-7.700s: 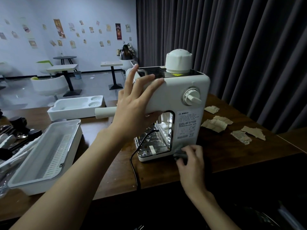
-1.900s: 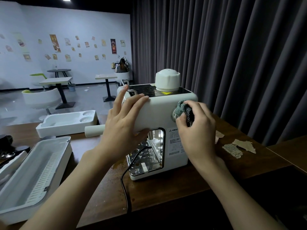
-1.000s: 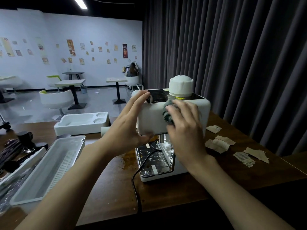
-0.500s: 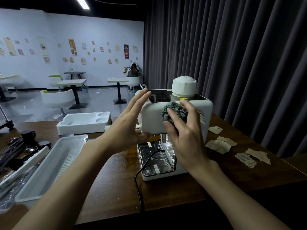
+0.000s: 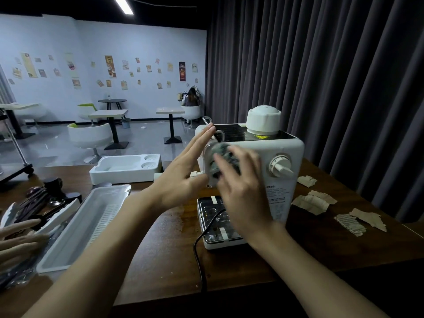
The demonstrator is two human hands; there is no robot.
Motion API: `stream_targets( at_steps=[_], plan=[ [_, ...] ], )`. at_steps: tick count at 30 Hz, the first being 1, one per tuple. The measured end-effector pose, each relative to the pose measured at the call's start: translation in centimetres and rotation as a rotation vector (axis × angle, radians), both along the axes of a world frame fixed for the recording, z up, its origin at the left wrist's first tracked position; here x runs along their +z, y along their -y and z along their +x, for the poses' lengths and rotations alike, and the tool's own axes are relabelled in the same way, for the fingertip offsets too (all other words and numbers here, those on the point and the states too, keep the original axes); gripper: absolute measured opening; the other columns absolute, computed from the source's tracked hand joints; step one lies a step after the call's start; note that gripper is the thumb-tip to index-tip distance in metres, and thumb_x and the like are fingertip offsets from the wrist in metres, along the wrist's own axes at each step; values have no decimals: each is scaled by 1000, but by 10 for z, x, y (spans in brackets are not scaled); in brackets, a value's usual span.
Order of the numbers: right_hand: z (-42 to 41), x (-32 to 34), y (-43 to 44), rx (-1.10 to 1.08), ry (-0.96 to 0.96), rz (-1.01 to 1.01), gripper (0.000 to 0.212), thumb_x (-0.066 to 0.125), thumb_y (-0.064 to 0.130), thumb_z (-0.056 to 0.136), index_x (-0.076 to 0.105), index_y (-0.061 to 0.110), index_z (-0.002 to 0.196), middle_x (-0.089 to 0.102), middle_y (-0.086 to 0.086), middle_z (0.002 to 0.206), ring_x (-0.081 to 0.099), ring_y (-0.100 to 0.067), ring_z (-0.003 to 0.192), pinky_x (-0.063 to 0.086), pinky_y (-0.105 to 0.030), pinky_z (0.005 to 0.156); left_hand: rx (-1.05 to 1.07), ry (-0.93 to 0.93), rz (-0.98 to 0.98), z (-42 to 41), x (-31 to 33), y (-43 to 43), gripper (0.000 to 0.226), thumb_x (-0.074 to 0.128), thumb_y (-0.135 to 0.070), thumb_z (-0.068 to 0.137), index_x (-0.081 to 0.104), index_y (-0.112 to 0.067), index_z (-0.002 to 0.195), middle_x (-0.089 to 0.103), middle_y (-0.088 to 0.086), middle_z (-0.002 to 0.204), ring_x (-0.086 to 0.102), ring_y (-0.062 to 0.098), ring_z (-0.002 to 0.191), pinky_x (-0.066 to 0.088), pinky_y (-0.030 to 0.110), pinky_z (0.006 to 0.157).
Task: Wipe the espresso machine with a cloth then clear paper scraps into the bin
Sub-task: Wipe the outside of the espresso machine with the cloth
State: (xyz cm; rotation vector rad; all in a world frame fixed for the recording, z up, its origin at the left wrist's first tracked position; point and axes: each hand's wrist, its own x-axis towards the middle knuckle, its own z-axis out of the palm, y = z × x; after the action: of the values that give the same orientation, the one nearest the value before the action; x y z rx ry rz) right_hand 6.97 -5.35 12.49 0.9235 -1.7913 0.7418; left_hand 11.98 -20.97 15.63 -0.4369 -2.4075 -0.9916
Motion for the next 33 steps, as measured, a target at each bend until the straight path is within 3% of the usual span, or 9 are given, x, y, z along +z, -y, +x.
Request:
stream_targets(
  at_steps=[3,5,7,13,17,21,25,30,33],
  plan=[
    [-11,-1,-8,65,-116,149,44,66,-4,83,63,3,126,57,-19,127,46,-33,118,43,-40,102,-6,29,17,3,3,0,87,42,-30,76,17,-39,159,9,-28,165,26,2,146,30,31,117],
    [-19,-1,-15,26,-46,-3,45,68,-4,81,64,3,126,56,-20,126,45,-31,117,40,-37,103,5,27,-17,5,5,0,86,42,-38,77,15,-40,159,8,-30,164,28,1,145,33,25,111],
    [-14,-7,-11,-15,63,-166,45,68,-5,81,64,4,125,56,-20,126,44,-31,117,40,-37,103,21,11,-49,5,4,-2,88,44,-39,77,13,-37,159,7,-28,165,14,-1,151,28,34,119],
    [-25,-23,-26,51,-99,130,48,73,-7,77,66,4,123,58,-22,122,47,-33,115,42,-38,103,40,5,-59,5,3,-5,93,49,-35,75,11,-32,160,5,-23,166,9,1,153,23,47,124],
    [-16,-21,-21,-8,178,-293,47,74,-7,76,67,4,121,55,-21,121,48,-31,117,30,-19,107,48,-10,-53,2,-1,-4,93,49,-29,75,12,-33,160,6,-24,166,10,1,153,28,34,119],
    [-15,-26,-19,84,87,-102,45,79,-3,74,69,4,118,57,-20,115,55,-33,108,40,-26,98,50,-27,-66,0,-4,-3,93,55,-16,79,12,-33,160,6,-24,166,13,2,153,30,19,109],
    [-17,-18,-21,31,213,-393,38,77,3,79,69,5,116,55,-17,114,49,-21,110,29,-4,99,57,-17,-65,0,-4,-3,92,53,-23,79,11,-35,160,5,-26,165,12,4,153,27,29,115],
    [-11,-25,-10,132,125,-120,41,79,9,79,68,8,118,55,-15,112,56,-25,104,50,-28,85,58,-24,-35,3,-2,-7,91,47,-27,75,14,-36,160,8,-26,165,14,5,153,29,43,120],
    [-20,-20,-16,108,177,-327,35,73,12,83,68,7,118,53,-13,112,51,-19,106,41,-14,92,58,-18,-20,3,-1,-8,85,44,-31,80,15,-35,160,8,-26,165,12,4,153,27,47,122]
  ],
)
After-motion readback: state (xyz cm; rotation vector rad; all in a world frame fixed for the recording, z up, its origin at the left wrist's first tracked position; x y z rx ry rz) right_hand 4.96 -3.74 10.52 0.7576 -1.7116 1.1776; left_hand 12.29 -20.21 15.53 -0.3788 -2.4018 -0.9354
